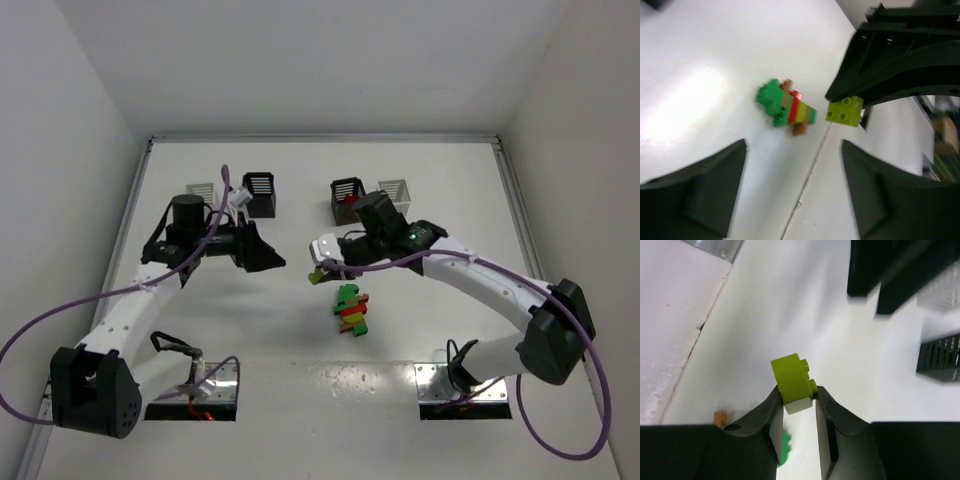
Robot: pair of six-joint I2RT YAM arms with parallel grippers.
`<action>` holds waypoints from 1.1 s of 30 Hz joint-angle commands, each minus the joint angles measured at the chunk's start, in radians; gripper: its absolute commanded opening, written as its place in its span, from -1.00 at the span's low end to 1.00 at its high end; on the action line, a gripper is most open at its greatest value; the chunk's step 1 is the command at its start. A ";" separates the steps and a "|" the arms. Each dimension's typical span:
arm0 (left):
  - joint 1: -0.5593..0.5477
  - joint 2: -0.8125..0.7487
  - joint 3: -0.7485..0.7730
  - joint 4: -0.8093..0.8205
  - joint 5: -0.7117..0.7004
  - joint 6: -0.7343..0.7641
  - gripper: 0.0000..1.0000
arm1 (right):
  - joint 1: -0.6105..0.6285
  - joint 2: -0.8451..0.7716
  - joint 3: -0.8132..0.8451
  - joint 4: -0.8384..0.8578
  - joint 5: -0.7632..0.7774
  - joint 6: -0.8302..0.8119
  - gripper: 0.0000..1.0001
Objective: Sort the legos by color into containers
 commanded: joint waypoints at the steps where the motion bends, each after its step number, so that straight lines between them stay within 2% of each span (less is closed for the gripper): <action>1: 0.041 -0.078 0.022 0.038 -0.147 -0.001 0.73 | -0.058 -0.080 -0.086 0.132 0.054 0.202 -0.96; 2: 0.053 -0.078 0.039 0.038 -0.210 -0.001 0.94 | -0.075 -0.080 -0.098 0.149 0.075 0.242 -0.96; 3: 0.053 -0.089 0.062 0.021 -0.248 -0.001 0.99 | -0.090 -0.094 -0.109 0.166 0.147 0.287 -0.99; 7: 0.063 -0.043 0.292 -0.114 -0.482 0.120 0.99 | -0.196 -0.105 -0.119 0.193 0.315 0.422 -1.00; 8: 0.063 -0.031 0.326 -0.151 -0.581 0.120 0.99 | -0.217 -0.088 -0.108 0.183 0.360 0.442 -1.00; 11: 0.053 -0.008 0.417 -0.162 -0.751 0.132 0.99 | -0.305 -0.018 -0.030 0.135 0.410 0.516 -1.00; 13: 0.021 0.035 0.499 -0.234 -0.805 0.192 0.99 | -0.375 0.059 0.054 0.096 0.427 0.572 -1.00; 16: 0.003 0.046 0.513 -0.265 -0.925 0.203 0.99 | -0.450 0.130 0.157 0.072 0.451 0.608 -1.00; 19: 0.003 -0.003 0.466 -0.226 -0.985 0.203 0.99 | -0.489 0.225 0.253 0.026 0.470 0.634 -1.00; 23: 0.003 -0.026 0.429 -0.217 -0.976 0.237 0.99 | -0.555 0.340 0.366 -0.038 0.490 0.645 -1.00; 33: 0.003 -0.006 0.438 -0.237 -0.953 0.218 0.99 | -0.595 0.478 0.492 -0.130 0.528 0.654 -0.95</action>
